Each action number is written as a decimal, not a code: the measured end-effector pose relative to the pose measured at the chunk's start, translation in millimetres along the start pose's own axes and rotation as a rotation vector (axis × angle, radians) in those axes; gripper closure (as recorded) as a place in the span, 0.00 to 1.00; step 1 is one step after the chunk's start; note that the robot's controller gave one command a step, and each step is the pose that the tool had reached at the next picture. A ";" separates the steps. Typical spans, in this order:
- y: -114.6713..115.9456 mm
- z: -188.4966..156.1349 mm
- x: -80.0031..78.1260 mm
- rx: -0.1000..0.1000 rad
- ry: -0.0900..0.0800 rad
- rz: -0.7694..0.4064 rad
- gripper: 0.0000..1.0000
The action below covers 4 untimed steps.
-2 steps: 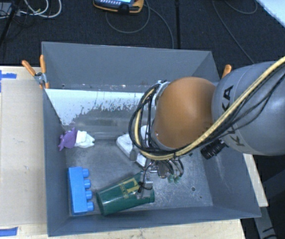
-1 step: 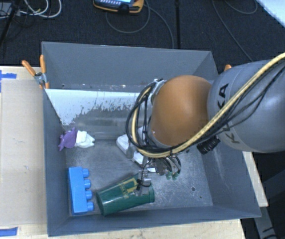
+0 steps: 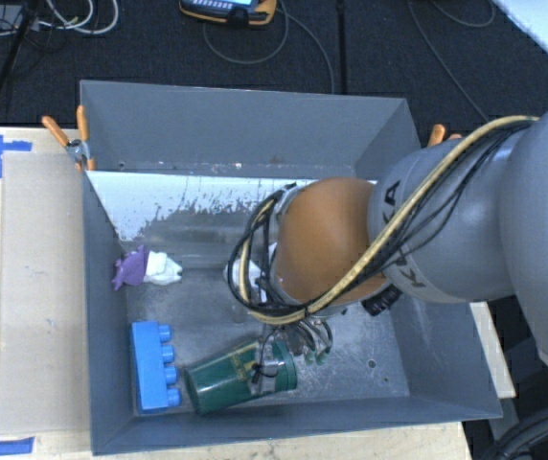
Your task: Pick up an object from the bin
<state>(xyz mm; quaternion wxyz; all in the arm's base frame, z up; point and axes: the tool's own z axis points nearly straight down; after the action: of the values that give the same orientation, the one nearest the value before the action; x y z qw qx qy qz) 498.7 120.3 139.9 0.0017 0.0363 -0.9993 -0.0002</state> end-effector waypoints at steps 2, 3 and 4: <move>-14.8 65.9 17.6 -0.002 -0.024 -0.241 1.00; -9.6 24.8 15.2 -0.001 -0.006 -0.254 1.00; -1.1 -2.4 11.8 -0.001 -0.025 -0.269 1.00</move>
Offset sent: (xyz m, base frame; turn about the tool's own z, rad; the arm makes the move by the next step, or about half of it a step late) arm 0.0000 0.0000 0.0000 0.0000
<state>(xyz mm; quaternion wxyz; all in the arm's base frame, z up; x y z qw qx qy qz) 487.0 118.3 142.3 -0.0108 0.1698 -0.9854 -0.0015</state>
